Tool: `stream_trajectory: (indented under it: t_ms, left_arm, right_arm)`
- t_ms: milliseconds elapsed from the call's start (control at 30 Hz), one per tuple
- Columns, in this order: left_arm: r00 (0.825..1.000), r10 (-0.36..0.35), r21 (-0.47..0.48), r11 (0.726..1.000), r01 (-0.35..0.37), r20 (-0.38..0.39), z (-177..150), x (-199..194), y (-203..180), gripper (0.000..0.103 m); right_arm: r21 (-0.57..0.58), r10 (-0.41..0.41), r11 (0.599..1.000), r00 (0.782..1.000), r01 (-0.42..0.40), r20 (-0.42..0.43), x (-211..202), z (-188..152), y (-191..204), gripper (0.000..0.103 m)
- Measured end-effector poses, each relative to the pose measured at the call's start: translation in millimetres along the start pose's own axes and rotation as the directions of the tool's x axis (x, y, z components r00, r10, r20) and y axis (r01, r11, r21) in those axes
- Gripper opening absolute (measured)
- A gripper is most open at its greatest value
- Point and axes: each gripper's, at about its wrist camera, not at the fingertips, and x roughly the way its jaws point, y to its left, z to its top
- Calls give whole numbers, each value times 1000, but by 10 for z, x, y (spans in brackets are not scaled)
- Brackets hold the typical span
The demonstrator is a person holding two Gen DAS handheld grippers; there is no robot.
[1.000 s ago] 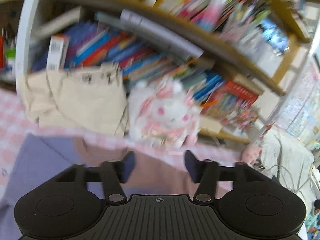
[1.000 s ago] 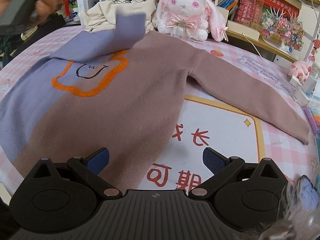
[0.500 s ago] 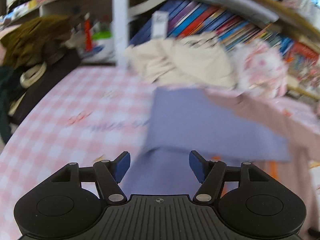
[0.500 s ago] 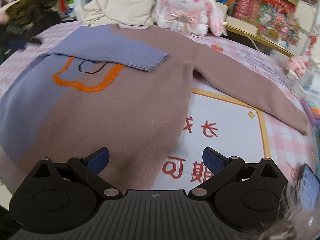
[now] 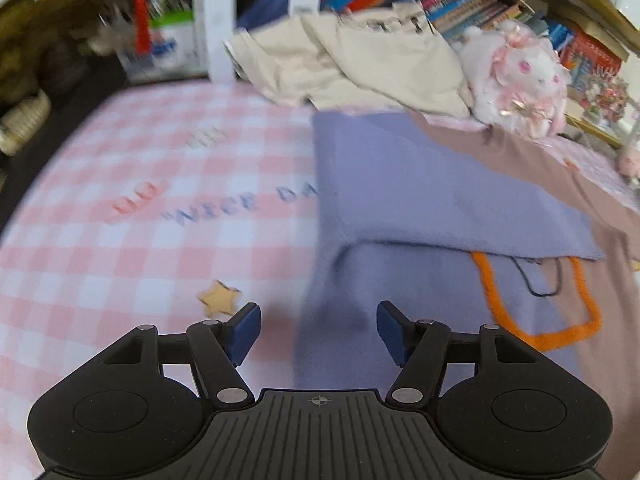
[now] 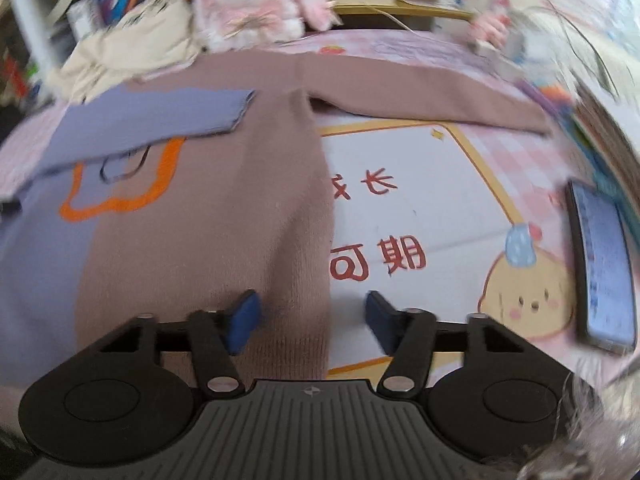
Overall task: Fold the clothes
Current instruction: 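Grasp the lavender body side edge with the left gripper and fold it inward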
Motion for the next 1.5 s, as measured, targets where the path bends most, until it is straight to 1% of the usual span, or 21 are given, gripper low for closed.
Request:
stream_trajectory:
  t_ms: [33, 67, 100, 133, 167, 267, 400, 467, 600, 767, 900, 967, 1067, 1133, 1200, 1300, 1333, 1400, 1433, 1467, 1500]
  left_arm:
    - [1000, -21, -9, 1000, 21, -5, 0, 10, 0, 54]
    - [999, -34, -14, 999, 34, -3, 7, 14, -2, 39]
    - [999, -47, -18, 999, 47, -1, 13, 17, -4, 33]
    - [997, -77, -42, 996, 77, -6, 28, 29, 21, 21]
    - [994, -107, -67, 992, 106, -10, 42, 40, 47, 11]
    - [984, -175, -127, 976, 175, 7, 16, 44, 163, 9]
    - [985, -170, -163, 972, 172, 22, 2, 9, 332, 9]
    - [985, -168, -180, 969, 170, 30, -5, -9, 417, 4]
    - [986, -162, -215, 962, 168, 45, -18, -45, 586, 4]
    - [990, -133, -164, 977, 137, 35, -42, -84, 613, 4]
    - [991, -128, -161, 978, 134, 46, -50, -116, 642, 4]
    - [992, -111, -171, 978, 118, 51, -54, -128, 681, 4]
    - [995, -79, -197, 976, 88, 55, -61, -137, 760, 4]
    - [996, -71, -190, 979, 79, 48, -67, -143, 791, 4]
    - [997, -64, -179, 981, 70, 42, -75, -145, 796, 4]
    - [998, -54, -154, 986, 58, 34, -88, -145, 767, 5]
    - [998, -50, -145, 988, 54, 31, -93, -144, 757, 7]
    - [999, -44, -128, 991, 46, 25, -102, -144, 737, 13]
    - [999, -33, -114, 993, 36, 27, -105, -161, 714, 20]
    - [999, -21, -98, 995, 24, 36, -106, -189, 684, 31]
    - [998, -17, -82, 996, 22, 61, -109, -244, 645, 37]
  right_arm:
    - [12, -3, 1000, 1000, 3, 4, -11, -3, -3, 37]
    - [27, -2, 1000, 1000, 2, 7, -20, -5, -6, 35]
    - [43, 3, 999, 1000, -3, 9, -27, -7, -7, 30]
    - [53, 5, 999, 1000, -5, 9, -29, -7, -2, 25]
    - [58, 4, 998, 1000, -5, 9, -28, -4, 10, 24]
    - [59, 0, 998, 1000, -1, 2, -25, 10, 61, 18]
    - [51, 0, 999, 1000, 1, -10, -16, 23, 141, 15]
    - [41, 3, 999, 1000, -3, -13, -7, 30, 188, 15]
    - [-8, 18, 1000, 1000, -19, -14, 20, 47, 312, 15]
    - [-63, 38, 997, 999, -38, -3, 58, 50, 451, 15]
    - [-61, 41, 997, 999, -41, 0, 71, 51, 464, 15]
    - [-71, 53, 996, 999, -53, -3, 69, 47, 487, 15]
    - [-132, 87, 987, 996, -88, -14, 65, 30, 599, 15]
    - [-168, 91, 981, 996, -92, -14, 66, 22, 665, 15]
    - [-167, 95, 981, 995, -96, -14, 77, 29, 668, 15]
    - [-128, 110, 986, 994, -111, -14, 92, 37, 616, 15]
    - [-115, 115, 987, 993, -116, -14, 95, 39, 601, 15]
    - [-107, 113, 988, 994, -113, -12, 94, 39, 598, 18]
    - [-109, 107, 988, 994, -108, -11, 91, 37, 605, 21]
    - [-109, 102, 989, 995, -102, -10, 89, 36, 609, 21]
    - [-107, 98, 989, 995, -98, -9, 84, 32, 606, 22]
